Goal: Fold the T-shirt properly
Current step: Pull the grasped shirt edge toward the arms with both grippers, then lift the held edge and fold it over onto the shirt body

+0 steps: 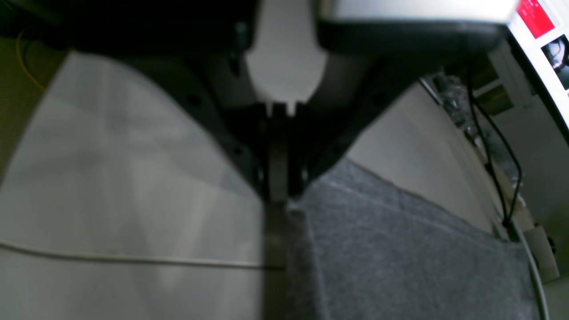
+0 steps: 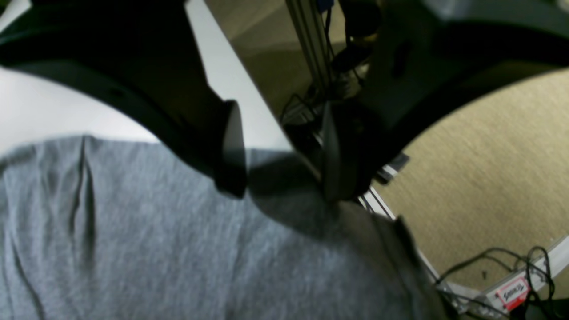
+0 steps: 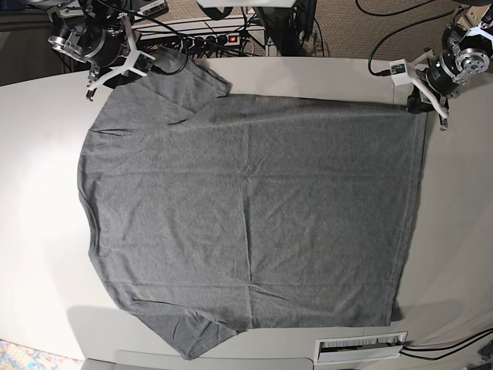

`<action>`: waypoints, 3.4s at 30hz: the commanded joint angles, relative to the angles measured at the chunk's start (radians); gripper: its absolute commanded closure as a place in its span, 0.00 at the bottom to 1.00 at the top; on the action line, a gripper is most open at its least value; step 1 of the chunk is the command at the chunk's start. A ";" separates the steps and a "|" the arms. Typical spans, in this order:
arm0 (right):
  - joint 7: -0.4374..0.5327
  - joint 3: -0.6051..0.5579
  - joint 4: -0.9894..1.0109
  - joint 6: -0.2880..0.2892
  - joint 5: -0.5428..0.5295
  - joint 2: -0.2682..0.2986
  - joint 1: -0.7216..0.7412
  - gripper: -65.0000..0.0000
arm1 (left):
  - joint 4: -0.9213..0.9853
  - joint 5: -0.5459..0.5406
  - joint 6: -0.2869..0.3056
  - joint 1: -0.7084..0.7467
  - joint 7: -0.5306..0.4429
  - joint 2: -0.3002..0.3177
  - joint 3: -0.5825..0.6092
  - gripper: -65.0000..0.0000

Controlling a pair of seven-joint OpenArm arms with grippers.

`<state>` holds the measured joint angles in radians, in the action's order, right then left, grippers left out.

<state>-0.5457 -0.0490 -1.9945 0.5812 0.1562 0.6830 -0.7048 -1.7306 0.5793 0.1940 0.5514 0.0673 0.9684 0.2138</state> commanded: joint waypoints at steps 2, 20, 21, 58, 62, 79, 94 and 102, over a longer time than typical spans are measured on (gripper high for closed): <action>0.023 0.002 0.006 -0.032 0.001 -0.003 0.031 0.56 | 0.013 -0.008 0.076 0.019 0.030 0.015 0.006 1.00; 0.076 -0.002 0.161 -0.035 0.000 -0.013 0.173 0.66 | 0.013 -0.016 0.076 0.019 0.018 0.012 0.006 1.00; 0.076 -0.002 0.161 -0.035 -0.002 -0.013 0.177 0.71 | 0.013 -0.016 0.076 0.019 0.014 0.012 0.006 1.00; -0.259 0.050 -0.152 -0.035 -0.137 -0.004 0.006 1.00 | -0.025 0.110 -0.029 0.200 0.108 0.018 0.006 1.00; -0.258 0.141 -0.216 -0.035 -0.138 -0.005 -0.066 1.00 | -0.059 0.183 -0.126 0.280 0.190 0.031 0.006 1.00; -0.215 0.320 -0.362 -0.035 -0.141 -0.007 -0.198 1.00 | -0.072 0.671 -0.543 0.524 0.389 0.068 0.004 1.00; -0.135 0.320 -0.362 -0.035 -0.141 -0.010 0.039 1.00 | -0.127 0.517 -0.553 0.414 0.273 0.068 -0.206 1.00; -0.080 0.320 -0.234 -0.036 -0.204 -0.035 0.224 1.00 | -0.127 0.301 -0.553 0.226 0.162 0.059 -0.211 1.00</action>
<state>-0.6506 0.2619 -2.2124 0.5625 -0.0486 0.6304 -0.4885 -1.8465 0.8719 -0.3367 0.7780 0.2173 1.0103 0.0124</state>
